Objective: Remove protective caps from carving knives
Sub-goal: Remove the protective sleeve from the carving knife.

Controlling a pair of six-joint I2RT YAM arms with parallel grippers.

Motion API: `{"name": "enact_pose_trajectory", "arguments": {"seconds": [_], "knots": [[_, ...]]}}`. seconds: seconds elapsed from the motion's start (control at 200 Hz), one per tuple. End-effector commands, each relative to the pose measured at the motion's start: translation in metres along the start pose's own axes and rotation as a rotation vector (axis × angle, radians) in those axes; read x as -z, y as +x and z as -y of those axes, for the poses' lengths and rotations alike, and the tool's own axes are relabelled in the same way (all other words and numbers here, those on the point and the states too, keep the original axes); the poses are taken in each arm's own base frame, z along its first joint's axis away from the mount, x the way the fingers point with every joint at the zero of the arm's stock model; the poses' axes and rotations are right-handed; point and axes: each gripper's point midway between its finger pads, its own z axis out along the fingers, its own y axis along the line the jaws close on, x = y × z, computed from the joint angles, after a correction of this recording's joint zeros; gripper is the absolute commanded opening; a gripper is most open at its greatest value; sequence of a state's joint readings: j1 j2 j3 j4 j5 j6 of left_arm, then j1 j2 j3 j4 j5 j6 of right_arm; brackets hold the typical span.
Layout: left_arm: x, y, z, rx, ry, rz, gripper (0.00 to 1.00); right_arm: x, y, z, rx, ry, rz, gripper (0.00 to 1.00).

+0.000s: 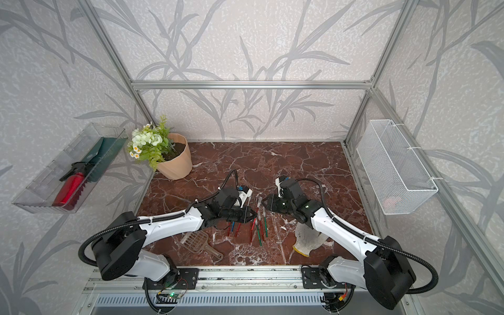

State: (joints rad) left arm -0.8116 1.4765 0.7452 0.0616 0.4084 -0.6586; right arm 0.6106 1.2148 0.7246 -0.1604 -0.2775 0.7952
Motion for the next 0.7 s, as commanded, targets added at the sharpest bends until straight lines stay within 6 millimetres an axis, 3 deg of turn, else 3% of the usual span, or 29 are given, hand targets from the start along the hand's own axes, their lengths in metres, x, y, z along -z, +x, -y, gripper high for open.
{"name": "enact_pose_trajectory", "arguments": {"seconds": [0.0, 0.695], "knots": [[-0.001, -0.011, 0.007, -0.013, 0.007, 0.033, 0.08, 0.002, -0.018, -0.017, 0.014, -0.035, 0.055, 0.46], [-0.004, -0.013, 0.011, -0.011, 0.018, 0.034, 0.08, -0.018, -0.025, -0.011, -0.023, -0.022, 0.07, 0.37]]}}
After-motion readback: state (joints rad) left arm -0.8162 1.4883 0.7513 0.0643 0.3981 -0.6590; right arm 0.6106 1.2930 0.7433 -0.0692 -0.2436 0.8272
